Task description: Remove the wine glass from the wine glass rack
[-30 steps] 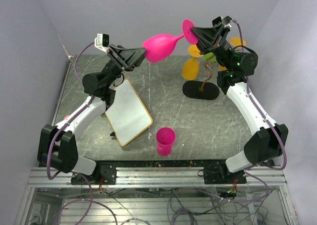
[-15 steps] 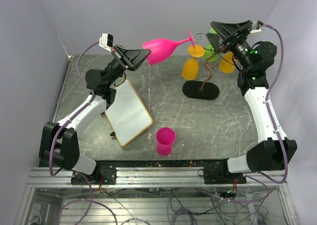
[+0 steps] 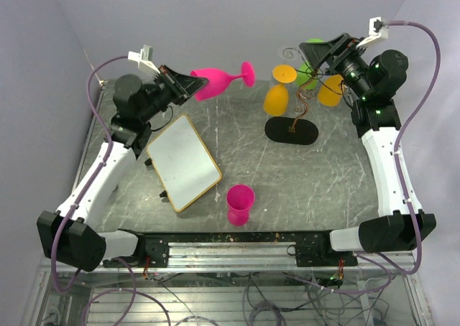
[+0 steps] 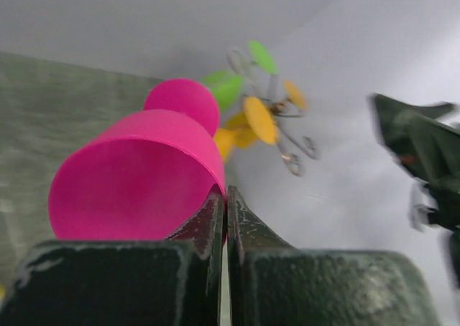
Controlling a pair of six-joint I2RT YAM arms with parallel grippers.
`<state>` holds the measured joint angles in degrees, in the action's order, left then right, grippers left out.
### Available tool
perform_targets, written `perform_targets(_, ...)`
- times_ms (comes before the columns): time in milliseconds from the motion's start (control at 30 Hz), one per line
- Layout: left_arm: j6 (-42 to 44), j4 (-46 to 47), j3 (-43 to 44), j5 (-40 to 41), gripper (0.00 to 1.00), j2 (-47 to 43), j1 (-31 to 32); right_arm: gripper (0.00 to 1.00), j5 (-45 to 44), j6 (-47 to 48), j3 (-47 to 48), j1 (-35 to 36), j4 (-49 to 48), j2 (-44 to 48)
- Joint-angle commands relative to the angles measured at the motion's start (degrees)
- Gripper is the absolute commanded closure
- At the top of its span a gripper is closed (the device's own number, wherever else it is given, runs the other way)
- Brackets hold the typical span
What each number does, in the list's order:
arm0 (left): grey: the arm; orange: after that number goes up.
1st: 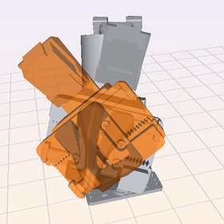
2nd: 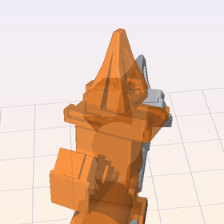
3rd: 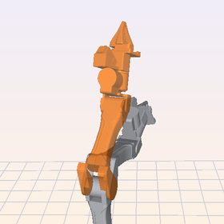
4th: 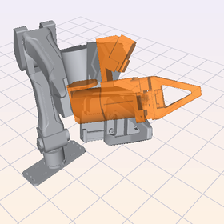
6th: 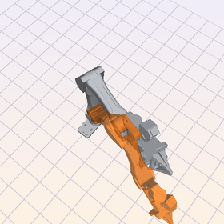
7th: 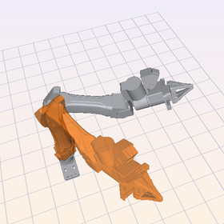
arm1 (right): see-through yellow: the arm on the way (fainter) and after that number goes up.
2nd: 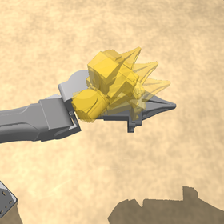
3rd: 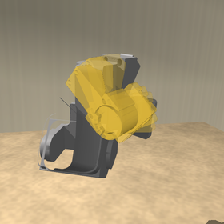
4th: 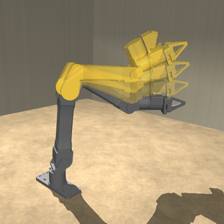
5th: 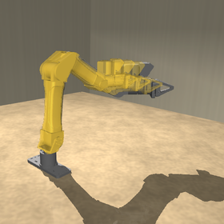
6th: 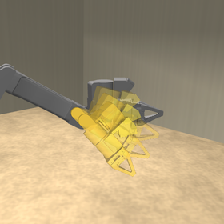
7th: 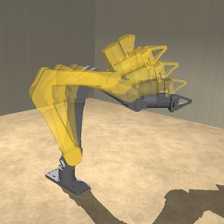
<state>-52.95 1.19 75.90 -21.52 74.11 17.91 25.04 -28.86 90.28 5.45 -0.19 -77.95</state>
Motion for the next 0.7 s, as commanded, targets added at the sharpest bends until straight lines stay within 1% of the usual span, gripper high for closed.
perform_targets(0, 21.7, -31.5, 15.2, 11.0, 0.93, 8.8, 1.8, 0.17, -9.1, 26.1, 4.9, 7.2, 7.7, -0.3)
perform_targets(100, 28.4, -39.8, 24.8, 16.0, 0.93, 16.3, 5.2, 0.18, -11.2, 33.7, 4.5, 9.2, 9.2, -0.3)
perform_targets(167, 32.4, -44.5, 30.9, 21.0, 0.93, 21.9, 8.5, 0.18, -11.8, 39.7, 3.1, 9.4, 9.2, 0.6)
perform_targets(267, 37.6, -53.8, 43.2, 26.9, 0.93, 31.1, 12.7, 0.2, -9.1, 49.3, 1.1, 9.5, 9.9, 2.4)
perform_targets(333, 40.5, -59.6, 51.4, 29.5, 0.93, 38.1, 14.4, 0.2, -7.0, 55.6, 1.0, 9.6, 12.3, 2.7)
perform_targets(400, 43.0, -64.9, 58.9, 30.6, 0.93, 44.5, 15.5, 0.2, -4.8, 62.7, 2.1, 10.0, 17.5, 2.2)
perform_targets(467, 44.9, -69.7, 65.7, 30.2, 0.93, 50.1, 16.2, 0.2, -6.3, 66.7, 3.1, 10.6, 21.5, 1.5)
perform_targets(533, 46.1, -72.6, 69.0, 31.7, 0.93, 53.9, 16.9, 0.21, -7.1, 71.7, 2.7, 11.5, 23.7, 1.2)
perform_targets(667, 47.5, -71.1, 64.2, 30.2, 0.93, 54.1, 17.1, 0.19, -7.0, 77.0, -0.4, 12.4, 23.6, 2.8)
